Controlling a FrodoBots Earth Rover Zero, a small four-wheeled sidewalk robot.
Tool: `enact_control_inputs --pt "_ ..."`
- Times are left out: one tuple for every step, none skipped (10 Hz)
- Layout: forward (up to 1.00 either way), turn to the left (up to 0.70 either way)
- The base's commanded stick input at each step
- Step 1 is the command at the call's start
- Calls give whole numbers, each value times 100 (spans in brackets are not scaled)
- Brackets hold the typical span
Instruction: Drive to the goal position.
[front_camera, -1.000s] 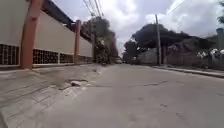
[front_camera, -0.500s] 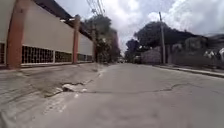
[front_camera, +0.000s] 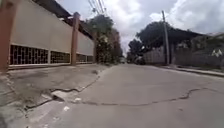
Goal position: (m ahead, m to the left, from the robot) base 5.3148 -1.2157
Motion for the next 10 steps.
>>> enact_control_inputs --pt "100 0" --pt "100 0" --pt "100 0" --pt "100 0" --pt "100 0" --pt "100 -2" --pt "100 -11" --pt "100 -26" --pt "100 -33" --pt "100 -33"
